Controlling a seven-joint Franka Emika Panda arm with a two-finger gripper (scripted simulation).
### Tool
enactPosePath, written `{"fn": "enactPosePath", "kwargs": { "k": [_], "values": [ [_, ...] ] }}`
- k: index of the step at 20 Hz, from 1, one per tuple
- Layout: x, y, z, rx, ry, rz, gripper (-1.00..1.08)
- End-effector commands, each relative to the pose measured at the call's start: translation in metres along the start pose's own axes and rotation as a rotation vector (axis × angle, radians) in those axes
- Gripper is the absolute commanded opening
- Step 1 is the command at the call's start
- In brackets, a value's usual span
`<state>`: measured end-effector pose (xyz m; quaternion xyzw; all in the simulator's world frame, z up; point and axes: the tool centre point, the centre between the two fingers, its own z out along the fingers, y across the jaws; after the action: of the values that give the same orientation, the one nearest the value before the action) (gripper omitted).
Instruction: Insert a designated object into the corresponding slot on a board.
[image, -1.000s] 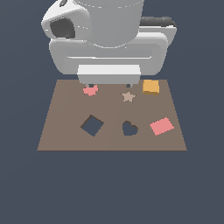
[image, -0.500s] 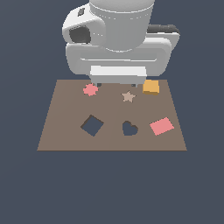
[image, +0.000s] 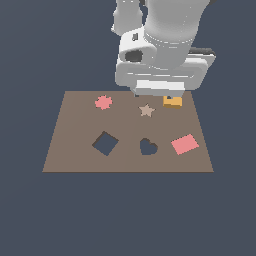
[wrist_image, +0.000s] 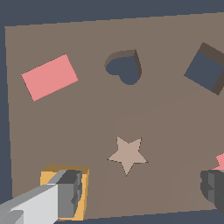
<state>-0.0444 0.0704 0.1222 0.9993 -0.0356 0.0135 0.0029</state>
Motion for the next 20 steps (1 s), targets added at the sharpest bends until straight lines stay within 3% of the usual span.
{"fn": "enactPosePath", "kwargs": {
  "k": [1,11,20],
  "values": [
    [-0.016,-0.018,0.015,0.001,-0.006,0.017,1.0],
    [-0.056,-0.072,0.06,0.003,-0.023,0.066,1.0],
    [-0.064,-0.085,0.07,0.003,-0.028,0.075,1.0]
  ]
}}
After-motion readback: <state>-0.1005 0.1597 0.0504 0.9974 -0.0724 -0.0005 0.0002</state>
